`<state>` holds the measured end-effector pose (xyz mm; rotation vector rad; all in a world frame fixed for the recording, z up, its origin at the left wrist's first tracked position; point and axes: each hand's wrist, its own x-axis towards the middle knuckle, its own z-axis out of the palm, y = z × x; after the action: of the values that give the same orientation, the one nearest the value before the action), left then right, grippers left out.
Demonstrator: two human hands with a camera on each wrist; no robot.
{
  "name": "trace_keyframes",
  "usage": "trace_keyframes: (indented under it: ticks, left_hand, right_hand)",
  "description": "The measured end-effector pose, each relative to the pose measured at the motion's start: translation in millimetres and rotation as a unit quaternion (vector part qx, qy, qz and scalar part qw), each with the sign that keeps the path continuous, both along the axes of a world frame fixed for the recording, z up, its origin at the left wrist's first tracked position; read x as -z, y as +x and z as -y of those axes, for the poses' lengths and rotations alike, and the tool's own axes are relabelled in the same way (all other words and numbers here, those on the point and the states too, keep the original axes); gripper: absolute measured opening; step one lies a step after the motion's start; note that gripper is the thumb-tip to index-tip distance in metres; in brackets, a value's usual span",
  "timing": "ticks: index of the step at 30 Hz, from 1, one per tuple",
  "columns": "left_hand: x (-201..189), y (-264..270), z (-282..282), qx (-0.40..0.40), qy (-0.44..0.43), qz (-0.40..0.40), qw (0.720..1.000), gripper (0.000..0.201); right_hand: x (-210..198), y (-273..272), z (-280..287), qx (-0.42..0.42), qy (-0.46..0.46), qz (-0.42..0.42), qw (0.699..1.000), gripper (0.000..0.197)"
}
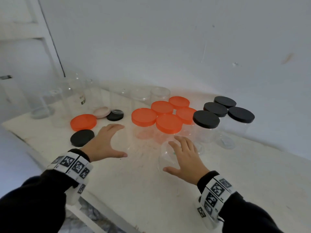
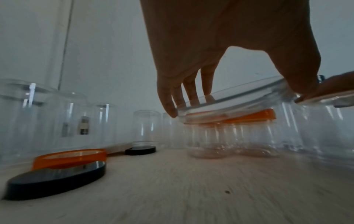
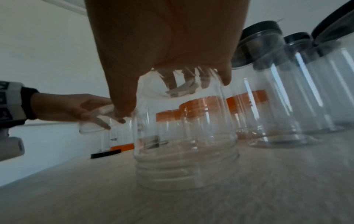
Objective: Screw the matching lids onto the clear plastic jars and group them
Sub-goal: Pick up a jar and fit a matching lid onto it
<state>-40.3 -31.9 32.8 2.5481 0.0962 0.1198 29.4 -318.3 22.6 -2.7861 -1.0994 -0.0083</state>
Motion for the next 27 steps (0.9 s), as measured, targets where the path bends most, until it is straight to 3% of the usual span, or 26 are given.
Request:
trace_keyframes:
  ticks: [5,9,17,27]
  left_hand:
    - [-9,6,-39,-0.022,-0.001,0.075,0.997,0.099]
    - [-14,25,-81,-0.017,0.016,0.109,0.994,0.093]
    - [-30,51,-160,0.009,-0.009,0.113,0.993,0.104]
    - [-33,85,-214,0.074,-0.063,0.113,0.989,0.094]
  right_hand:
    - [-14,2,-22,0.007,-0.059,0.009,0.998,0.098]
    - [-37,12,-63,-0.015,-0.035,-0.012,0.999,0.073]
    - [-92,70,-209,-0.031,0.023,-0.028,0.999,0.06]
    - [-93,154,-326,0.045,-0.004,-0.072,0.996,0.072]
